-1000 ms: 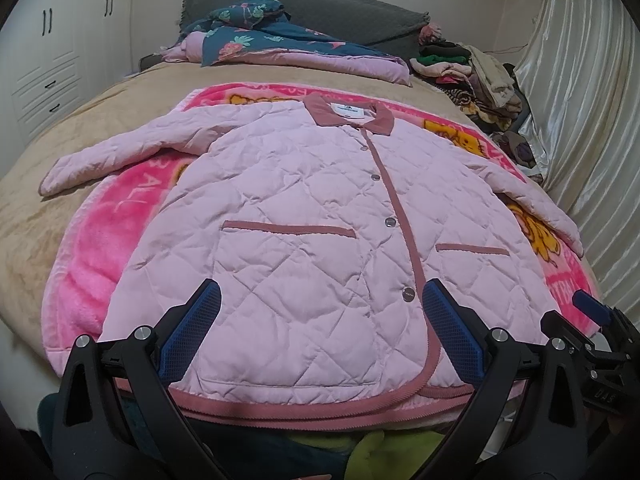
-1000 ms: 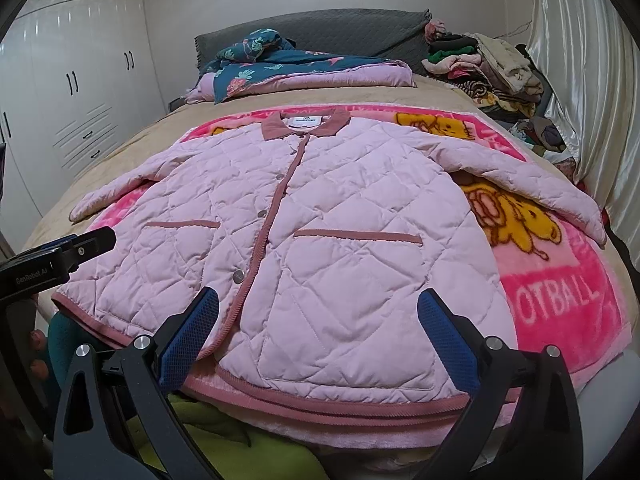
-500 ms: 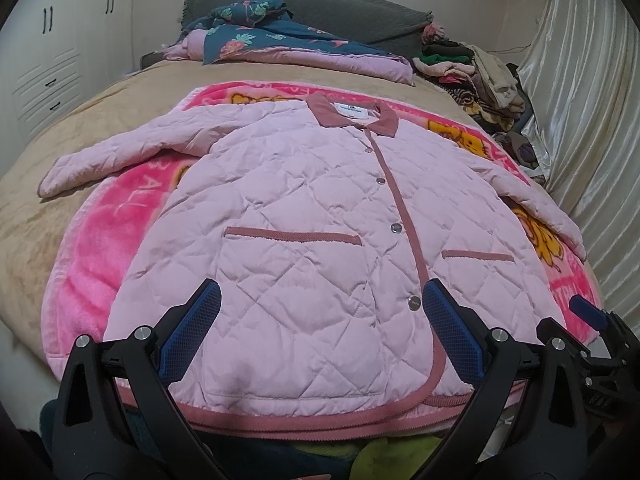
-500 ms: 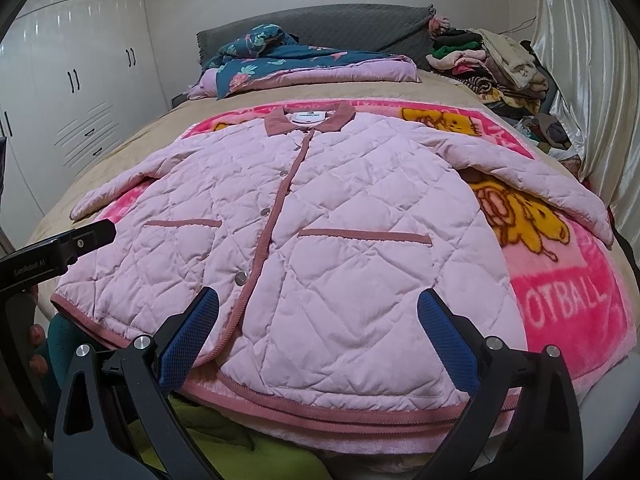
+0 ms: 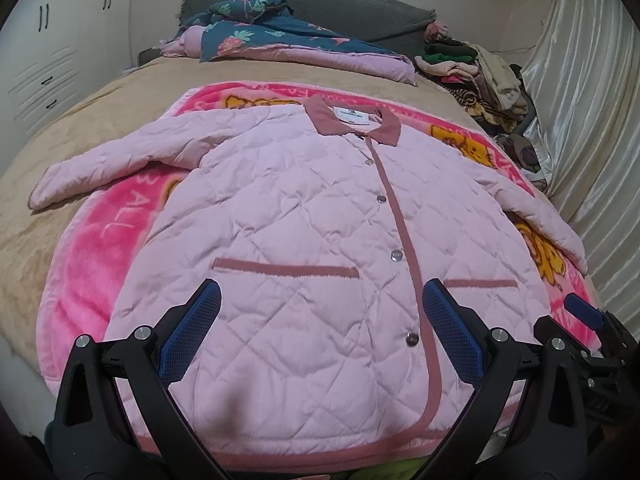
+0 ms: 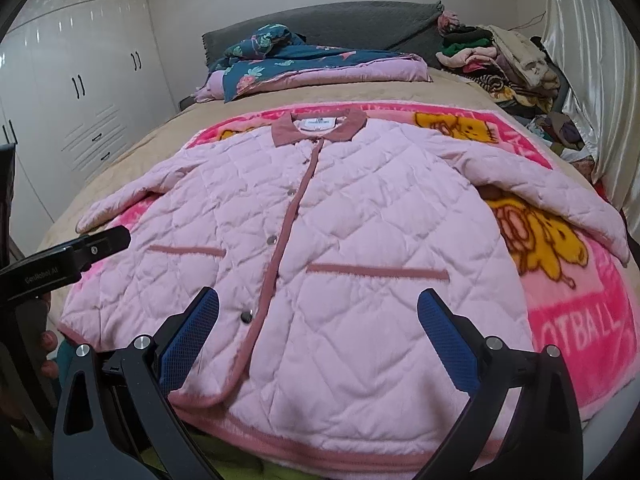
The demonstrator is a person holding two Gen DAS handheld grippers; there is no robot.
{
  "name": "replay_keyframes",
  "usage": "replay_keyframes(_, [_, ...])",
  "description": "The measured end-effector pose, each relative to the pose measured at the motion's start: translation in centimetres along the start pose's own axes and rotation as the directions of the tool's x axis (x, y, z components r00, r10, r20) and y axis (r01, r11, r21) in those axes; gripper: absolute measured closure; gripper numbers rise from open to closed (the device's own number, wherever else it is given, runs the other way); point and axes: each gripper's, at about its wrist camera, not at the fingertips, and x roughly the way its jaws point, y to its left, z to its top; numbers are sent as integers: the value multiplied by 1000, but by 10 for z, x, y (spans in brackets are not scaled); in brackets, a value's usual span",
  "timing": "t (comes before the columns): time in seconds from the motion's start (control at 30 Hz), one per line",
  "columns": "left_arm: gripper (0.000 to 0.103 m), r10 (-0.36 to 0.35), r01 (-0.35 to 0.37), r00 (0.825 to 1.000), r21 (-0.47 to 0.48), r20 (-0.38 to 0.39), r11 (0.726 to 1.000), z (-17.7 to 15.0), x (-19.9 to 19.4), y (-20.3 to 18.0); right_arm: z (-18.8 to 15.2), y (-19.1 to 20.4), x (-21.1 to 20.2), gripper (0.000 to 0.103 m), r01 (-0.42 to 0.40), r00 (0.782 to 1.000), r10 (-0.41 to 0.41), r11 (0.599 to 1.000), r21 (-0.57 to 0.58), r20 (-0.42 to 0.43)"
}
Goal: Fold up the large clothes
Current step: 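Move the right tool to the jacket sleeve cuff and close on it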
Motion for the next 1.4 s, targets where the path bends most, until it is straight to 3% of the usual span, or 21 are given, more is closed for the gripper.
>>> replay_keyframes(0.5, [8,16,-16,1000,0,16,1000,46,20,-12,58,-17,13,4,9,997,-11,1000,28,74])
replay_keyframes(0.97, [8,-28,28,1000,0,5,1000,82,43,-29,101,-34,25,4,13,990,-23,997,73,140])
replay_keyframes(1.4, [8,-47,46,998,20,28,999,120,62,-42,130,-64,46,4,41,987,-62,990,138,150])
